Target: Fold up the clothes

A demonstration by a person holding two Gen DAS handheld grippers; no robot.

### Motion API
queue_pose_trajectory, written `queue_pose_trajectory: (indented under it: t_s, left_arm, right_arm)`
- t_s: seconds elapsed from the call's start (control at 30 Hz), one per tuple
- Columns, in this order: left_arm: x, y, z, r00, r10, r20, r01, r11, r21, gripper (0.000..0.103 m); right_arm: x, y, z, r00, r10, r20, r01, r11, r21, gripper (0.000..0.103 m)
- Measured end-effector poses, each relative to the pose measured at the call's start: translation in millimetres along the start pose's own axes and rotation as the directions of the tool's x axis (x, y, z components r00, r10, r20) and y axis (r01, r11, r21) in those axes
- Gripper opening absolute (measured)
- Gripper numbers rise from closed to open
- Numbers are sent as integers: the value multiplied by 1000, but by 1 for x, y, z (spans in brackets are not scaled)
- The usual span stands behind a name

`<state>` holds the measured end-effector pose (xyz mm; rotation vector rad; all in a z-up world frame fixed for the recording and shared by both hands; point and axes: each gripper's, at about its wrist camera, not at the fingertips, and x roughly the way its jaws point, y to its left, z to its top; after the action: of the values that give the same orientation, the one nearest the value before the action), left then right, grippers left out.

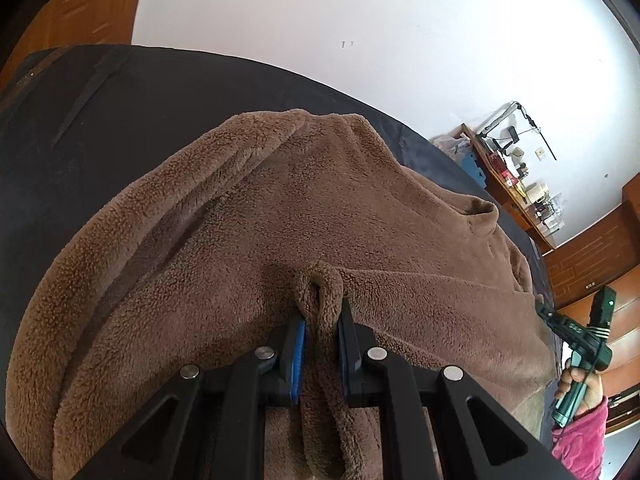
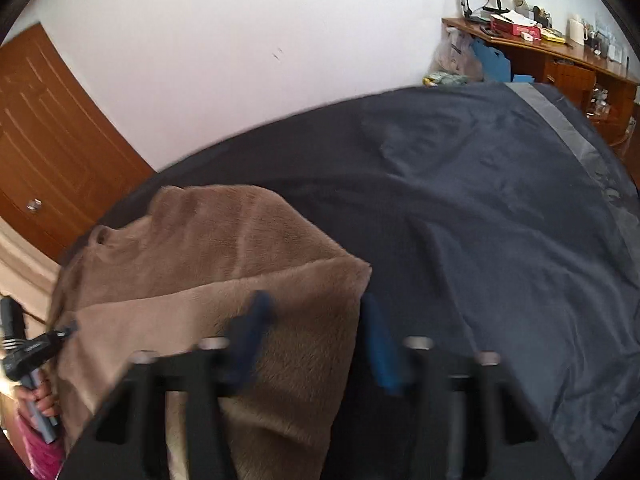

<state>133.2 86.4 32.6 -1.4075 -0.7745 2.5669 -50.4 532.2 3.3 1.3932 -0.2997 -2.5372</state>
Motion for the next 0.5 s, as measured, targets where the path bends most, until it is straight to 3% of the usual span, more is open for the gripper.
queue_pose_trajectory:
  t_s: [0.07, 0.2, 0.4, 0.5]
  left_arm:
    - [0, 0, 0, 1000, -6, 10, 6, 1000, 8, 13]
    - [-2, -3, -2, 1000, -14, 27, 14, 1000, 27, 13]
    - [0, 0, -2, 1000, -3, 20, 3, 1000, 20, 13]
    - [2, -1, -2, 1000, 4, 20, -4, 999, 32, 13]
  right_arm:
    - [-9, 12, 0, 998, -38, 53, 41, 997, -64, 11]
    - [-31, 34, 7, 975, -123, 186, 156, 972, -177, 11]
    - [-2, 39, 9, 970, -207, 126, 233, 941, -245, 12]
    - [-3, 34, 4, 967, -230, 113, 249, 946, -209, 38]
